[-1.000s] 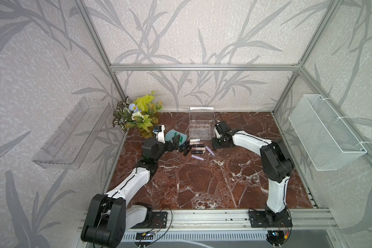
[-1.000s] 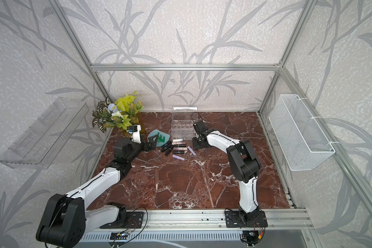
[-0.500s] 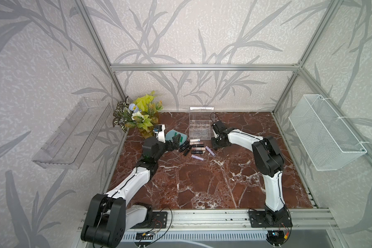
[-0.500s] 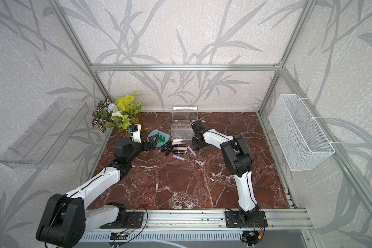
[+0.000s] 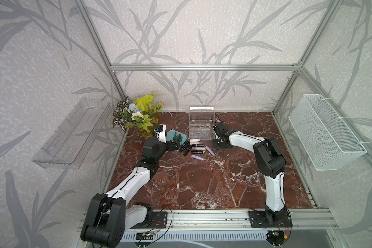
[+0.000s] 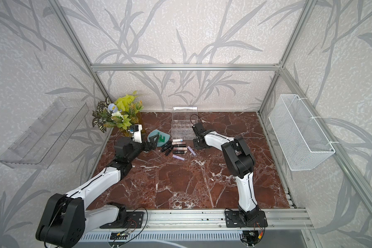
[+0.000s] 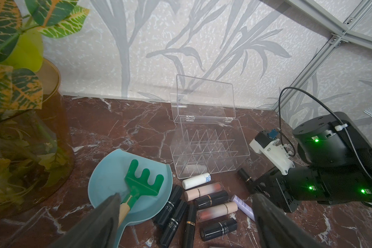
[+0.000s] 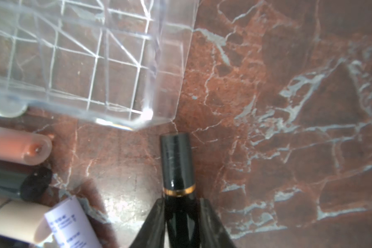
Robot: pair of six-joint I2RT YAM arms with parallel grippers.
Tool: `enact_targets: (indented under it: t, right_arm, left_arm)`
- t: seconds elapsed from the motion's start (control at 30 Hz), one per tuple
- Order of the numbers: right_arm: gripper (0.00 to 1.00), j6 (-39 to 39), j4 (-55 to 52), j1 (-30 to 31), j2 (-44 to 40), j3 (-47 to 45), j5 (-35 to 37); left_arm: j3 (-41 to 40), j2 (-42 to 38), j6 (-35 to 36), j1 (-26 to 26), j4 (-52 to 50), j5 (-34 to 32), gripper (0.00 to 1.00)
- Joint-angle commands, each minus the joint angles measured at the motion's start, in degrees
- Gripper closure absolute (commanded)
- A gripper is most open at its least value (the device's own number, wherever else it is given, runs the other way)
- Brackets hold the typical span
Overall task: Arrange the lipsticks in the organizer
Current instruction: Pick up the lipstick at the center of the board.
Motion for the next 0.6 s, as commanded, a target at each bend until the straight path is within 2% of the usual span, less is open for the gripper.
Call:
enact_targets:
  t: [0.0,0.07,0.17,0.3,0.37,0.57]
  right_arm:
    - [0.81,-0.2,-3.6,-0.1,-2.0,-3.4,-0.4]
    - [0.87,-0.2,-3.2,-0.2,-4.5,-5.2,0.3]
    - [0.9,-0.2,-3.0,-0.8,-10.2,-8.5,0.6]
    - [0.9,0.1,-3.1,-2.0,-20.8,-12.9,-4.7]
    - [0.9,-0.5,-3.3,-2.1,-26.0,-14.0,-10.2]
    - [0.89,-0.3,-4.7,-1.8,-34.8,-14.0,-26.4]
  left_arm:
    - [2.4,0.1,0.6,-0.4,-0.8,0.3,0.04]
    - [2.8,0.0,0.9,-0.6,-1.3,0.2,0.05]
    - [4.1,-0.1,1.9,-1.0,-3.7,-0.1,0.08]
    - [6.1,-0.9,0.1,-1.5,-5.3,2.1,0.12]
    - [7.3,-0.9,-2.0,-1.6,-4.9,5.3,0.12]
    - [15.0,2.7,-7.2,-1.7,-8.8,22.2,0.13]
